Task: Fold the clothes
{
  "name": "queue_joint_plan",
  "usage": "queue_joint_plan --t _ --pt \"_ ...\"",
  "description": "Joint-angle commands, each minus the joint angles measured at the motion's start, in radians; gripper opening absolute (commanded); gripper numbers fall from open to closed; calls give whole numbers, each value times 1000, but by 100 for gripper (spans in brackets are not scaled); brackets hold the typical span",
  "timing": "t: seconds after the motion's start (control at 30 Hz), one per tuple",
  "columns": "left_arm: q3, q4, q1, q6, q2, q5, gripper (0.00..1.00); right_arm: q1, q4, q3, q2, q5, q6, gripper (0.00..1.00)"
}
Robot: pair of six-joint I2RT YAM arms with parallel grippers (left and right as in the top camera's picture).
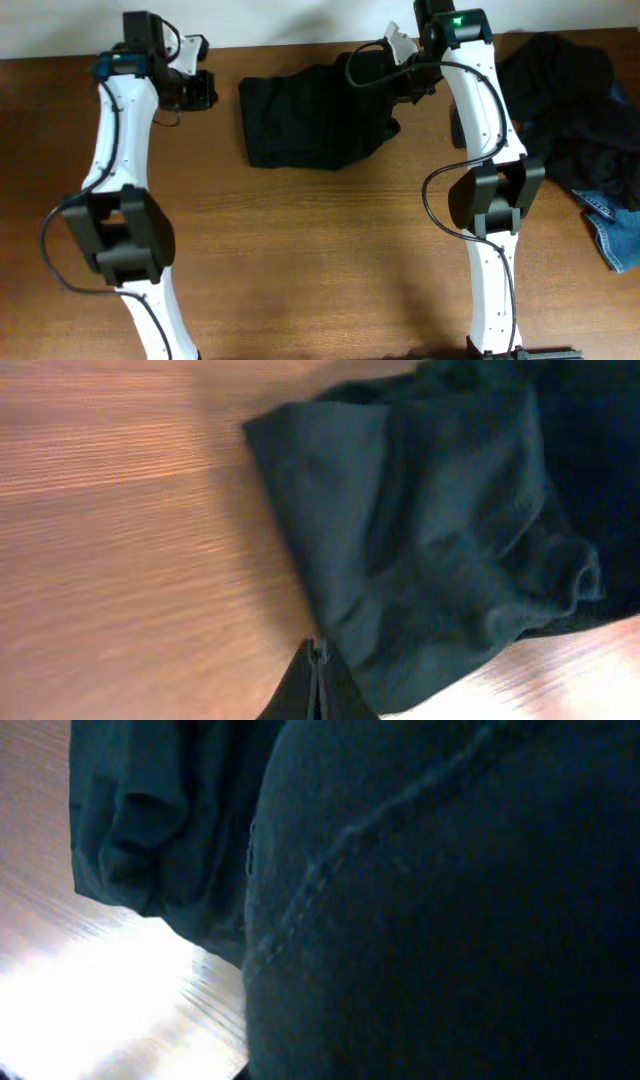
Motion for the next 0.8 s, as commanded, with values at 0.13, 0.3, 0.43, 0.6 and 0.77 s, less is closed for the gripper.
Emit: queue_joint_plan --t 0.13,0.3,0.43,0.6,0.77 --pt "1 43 -12 -13 130 242 1 5 -1 21 -56 -21 -13 4" --pt "1 70 -18 -13 185 305 0 5 -3 21 -56 -21 -13 4" --pt "1 96 -34 -13 198 294 1 5 -7 21 -56 -21 -13 4" --pt "0 92 -43 -13 226 218 1 5 -17 21 -56 -21 -14 4" --pt "-1 92 -49 -27 267 166 0 6 -18 21 -56 -21 -13 4"
